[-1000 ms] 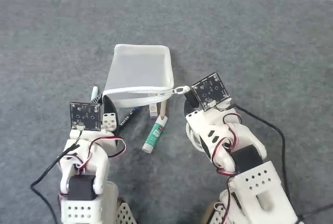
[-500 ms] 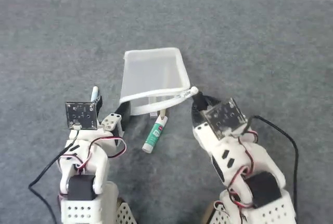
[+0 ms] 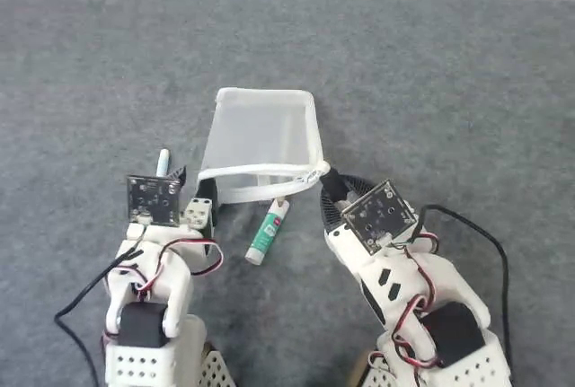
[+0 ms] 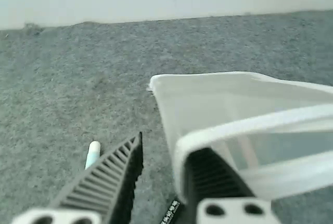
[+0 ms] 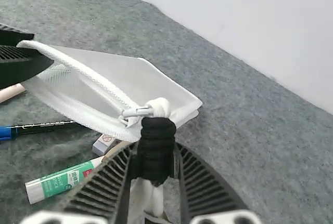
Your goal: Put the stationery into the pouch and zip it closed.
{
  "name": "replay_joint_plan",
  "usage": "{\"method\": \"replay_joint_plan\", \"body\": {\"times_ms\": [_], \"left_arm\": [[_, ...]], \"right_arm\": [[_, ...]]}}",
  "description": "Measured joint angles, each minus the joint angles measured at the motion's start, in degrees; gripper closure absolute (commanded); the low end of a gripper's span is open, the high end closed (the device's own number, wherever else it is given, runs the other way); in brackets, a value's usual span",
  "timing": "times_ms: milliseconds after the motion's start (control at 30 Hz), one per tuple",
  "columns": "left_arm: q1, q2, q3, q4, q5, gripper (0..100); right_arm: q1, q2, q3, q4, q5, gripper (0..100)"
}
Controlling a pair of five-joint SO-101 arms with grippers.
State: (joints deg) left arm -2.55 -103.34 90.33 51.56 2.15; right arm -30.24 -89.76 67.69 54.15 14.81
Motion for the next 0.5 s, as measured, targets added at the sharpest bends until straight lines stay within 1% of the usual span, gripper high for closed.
{"method": "replay_joint_plan", "body": {"times_ms": [167, 367, 500], "left_arm": [[0.6, 0.0, -0.1, 0.5, -1.8, 99], [0.6, 0.0, -2.9, 6.1, -2.0, 99], [0.4, 0.0, -4.6, 9.0, -2.0, 99]], "right_arm": [[0.0, 0.0, 0.0, 0.0, 0.0, 98.6], [0.0, 0.0, 0.0, 1.1, 0.0, 82.7], [0.3, -0.1, 0.0, 1.4, -0.1, 82.0]]}}
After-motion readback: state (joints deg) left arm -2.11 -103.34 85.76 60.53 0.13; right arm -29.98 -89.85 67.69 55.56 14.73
